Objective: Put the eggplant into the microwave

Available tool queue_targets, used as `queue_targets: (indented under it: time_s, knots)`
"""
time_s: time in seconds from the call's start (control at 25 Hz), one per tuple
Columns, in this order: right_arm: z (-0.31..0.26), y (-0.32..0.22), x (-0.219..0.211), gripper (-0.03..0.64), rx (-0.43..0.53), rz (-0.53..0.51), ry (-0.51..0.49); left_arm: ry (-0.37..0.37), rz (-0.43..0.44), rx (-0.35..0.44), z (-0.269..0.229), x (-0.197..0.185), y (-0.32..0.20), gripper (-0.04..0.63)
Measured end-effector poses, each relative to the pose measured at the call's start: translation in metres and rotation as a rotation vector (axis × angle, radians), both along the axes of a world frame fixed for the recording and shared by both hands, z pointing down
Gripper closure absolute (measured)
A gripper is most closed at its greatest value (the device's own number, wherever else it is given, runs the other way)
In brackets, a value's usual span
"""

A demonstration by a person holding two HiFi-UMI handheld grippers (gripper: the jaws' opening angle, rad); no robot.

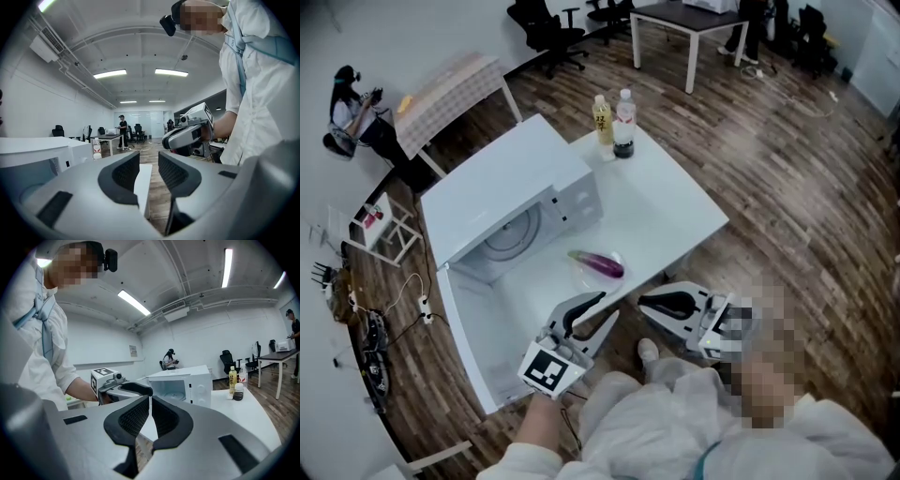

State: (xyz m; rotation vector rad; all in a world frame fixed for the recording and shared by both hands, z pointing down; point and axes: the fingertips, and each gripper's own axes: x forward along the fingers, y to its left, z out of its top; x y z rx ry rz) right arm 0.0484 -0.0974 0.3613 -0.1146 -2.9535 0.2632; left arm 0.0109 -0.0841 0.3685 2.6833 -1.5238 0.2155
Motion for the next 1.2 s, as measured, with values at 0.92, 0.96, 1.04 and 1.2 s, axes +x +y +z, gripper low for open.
queue_targets:
  time_s: [0.92, 0.96, 1.04, 1.2]
  knots:
    - [0.034, -0.051, -0.043, 0.577, -0.047, 0.146, 0.057, -0.316, 0.364, -0.118, 0.085, -0.04, -0.061, 0.438]
    - [0.035, -0.053, -0.043, 0.577, -0.052, 0.158, 0.063, -0.331, 0.384, -0.126, 0.091, -0.04, -0.062, 0.435]
    - [0.036, -0.057, -0.043, 0.577, -0.06, 0.182, 0.066, -0.36, 0.417, -0.141, 0.1, -0.042, -0.067, 0.431]
    - [0.04, -0.064, -0.042, 0.577, -0.058, 0.212, 0.076, -0.455, 0.493, -0.169, 0.124, -0.045, -0.073, 0.425]
